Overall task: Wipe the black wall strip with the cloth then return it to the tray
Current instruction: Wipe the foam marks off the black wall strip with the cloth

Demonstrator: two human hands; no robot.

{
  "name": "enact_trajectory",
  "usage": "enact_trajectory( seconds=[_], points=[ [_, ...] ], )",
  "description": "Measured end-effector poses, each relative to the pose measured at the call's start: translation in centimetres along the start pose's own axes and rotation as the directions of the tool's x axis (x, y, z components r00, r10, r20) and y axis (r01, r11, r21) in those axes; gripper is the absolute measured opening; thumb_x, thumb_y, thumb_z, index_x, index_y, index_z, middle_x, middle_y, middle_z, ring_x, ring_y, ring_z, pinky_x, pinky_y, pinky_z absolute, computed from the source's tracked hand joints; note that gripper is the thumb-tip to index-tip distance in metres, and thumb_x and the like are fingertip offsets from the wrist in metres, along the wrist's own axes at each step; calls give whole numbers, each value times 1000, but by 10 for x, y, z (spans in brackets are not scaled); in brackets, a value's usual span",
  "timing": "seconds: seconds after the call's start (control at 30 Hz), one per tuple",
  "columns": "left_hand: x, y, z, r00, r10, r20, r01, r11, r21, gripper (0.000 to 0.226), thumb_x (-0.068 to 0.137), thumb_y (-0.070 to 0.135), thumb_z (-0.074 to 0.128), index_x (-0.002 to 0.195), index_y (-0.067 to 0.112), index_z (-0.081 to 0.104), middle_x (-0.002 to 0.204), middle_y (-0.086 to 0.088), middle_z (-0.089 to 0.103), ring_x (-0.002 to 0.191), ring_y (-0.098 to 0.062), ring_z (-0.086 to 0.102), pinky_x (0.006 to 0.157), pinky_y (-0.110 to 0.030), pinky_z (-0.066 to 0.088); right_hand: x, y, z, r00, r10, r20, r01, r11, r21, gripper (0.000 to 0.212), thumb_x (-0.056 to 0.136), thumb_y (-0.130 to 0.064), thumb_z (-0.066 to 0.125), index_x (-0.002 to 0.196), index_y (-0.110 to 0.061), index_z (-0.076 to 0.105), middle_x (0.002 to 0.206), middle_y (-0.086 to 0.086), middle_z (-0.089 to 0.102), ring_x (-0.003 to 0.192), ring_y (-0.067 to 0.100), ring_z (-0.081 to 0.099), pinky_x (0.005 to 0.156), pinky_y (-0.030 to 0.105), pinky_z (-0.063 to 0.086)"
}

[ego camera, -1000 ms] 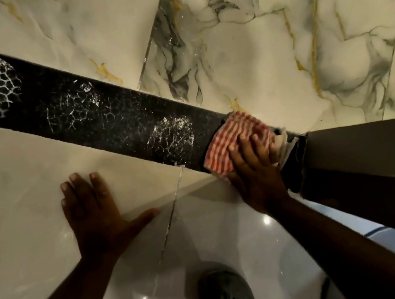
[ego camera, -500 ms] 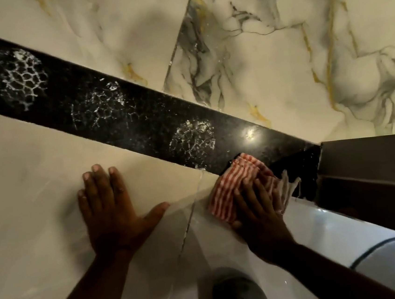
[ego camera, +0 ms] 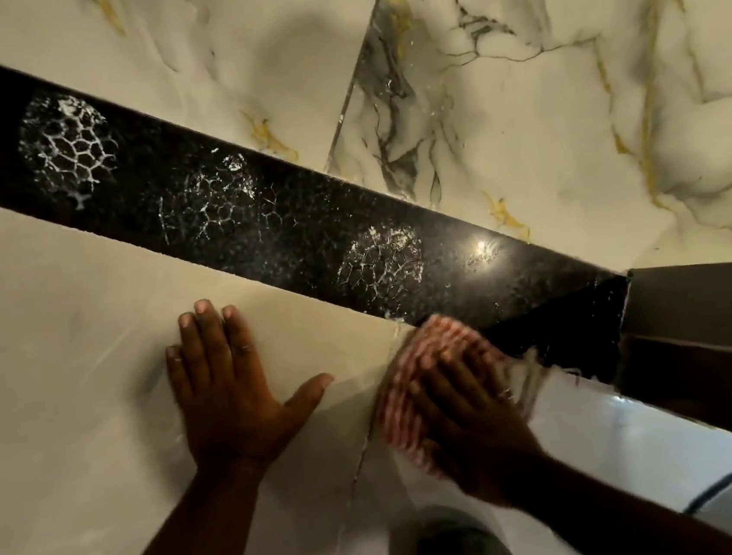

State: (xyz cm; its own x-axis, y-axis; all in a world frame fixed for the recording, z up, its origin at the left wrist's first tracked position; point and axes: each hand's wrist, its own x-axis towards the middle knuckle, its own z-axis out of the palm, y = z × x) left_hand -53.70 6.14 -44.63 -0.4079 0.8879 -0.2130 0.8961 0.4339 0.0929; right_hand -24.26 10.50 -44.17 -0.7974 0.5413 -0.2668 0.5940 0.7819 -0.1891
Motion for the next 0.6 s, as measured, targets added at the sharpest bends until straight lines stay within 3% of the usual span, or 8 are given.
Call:
enact_trajectory(
  seconds=[0.1,0.17,0.23,0.3,0.4,0.47,0.53,0.6],
  points=[
    [-1,-3,4,999,17,-48,-17,1000,10,109,83,77,36,157,-2,21,165,-27,14,154,-43,12,124,-59,8,49,-24,-4,989,-138,-52,140,989,50,55,100,-42,37,150,-18,39,158,7,31,148,35,25,118,62,15],
    [-2,-5,6,998,11,-61,-10,1000,17,97,90,67,34,156,-3,21,165,-27,15,154,-43,13,123,-61,12,75,-16,-15,986,-155,-55,158,986,47,57,98,-42,41,149,-18,41,157,8,37,146,35,30,117,63,17],
    [-2,-5,7,998,6,-63,-4,1000,23,91,93,62,33,157,-2,20,165,-27,15,154,-44,14,122,-60,12,93,16,-28,993,-47,-106,50,998,32,56,98,-41,36,147,-13,42,152,14,43,142,38,36,116,64,17],
    [-2,-5,7,998,11,-69,-9,999,31,89,95,60,33,157,-2,18,165,-27,16,154,-44,14,123,-59,12,94,62,-37,966,163,-199,-158,987,40,58,102,-41,29,146,-5,41,152,21,40,143,41,30,119,60,13],
    [2,-4,7,997,-7,-81,8,1000,5,88,95,58,34,158,-1,18,166,-25,15,154,-42,13,123,-59,12,52,102,-36,917,355,-180,-360,933,5,61,100,-36,40,146,4,40,156,28,29,147,45,19,120,59,6],
    [3,-3,7,996,-11,-89,12,1000,5,87,96,58,35,157,-1,19,166,-25,17,154,-42,14,123,-58,13,18,79,-21,924,374,-77,-377,926,-21,62,99,-36,42,147,3,39,157,27,27,149,44,10,119,62,5],
    [4,-3,7,996,-9,-94,10,1000,7,86,96,57,35,157,-2,20,165,-26,18,154,-42,16,123,-58,14,-2,20,-1,962,270,26,-270,963,-1,57,103,-35,33,148,-2,40,155,27,31,149,47,8,117,65,9],
    [2,-4,7,995,-2,-100,3,1000,8,86,96,57,35,156,-3,22,165,-26,19,153,-43,18,122,-59,14,5,-30,5,985,171,35,-173,983,68,55,104,-37,30,149,-9,40,155,22,35,148,44,17,118,61,12]
  ],
)
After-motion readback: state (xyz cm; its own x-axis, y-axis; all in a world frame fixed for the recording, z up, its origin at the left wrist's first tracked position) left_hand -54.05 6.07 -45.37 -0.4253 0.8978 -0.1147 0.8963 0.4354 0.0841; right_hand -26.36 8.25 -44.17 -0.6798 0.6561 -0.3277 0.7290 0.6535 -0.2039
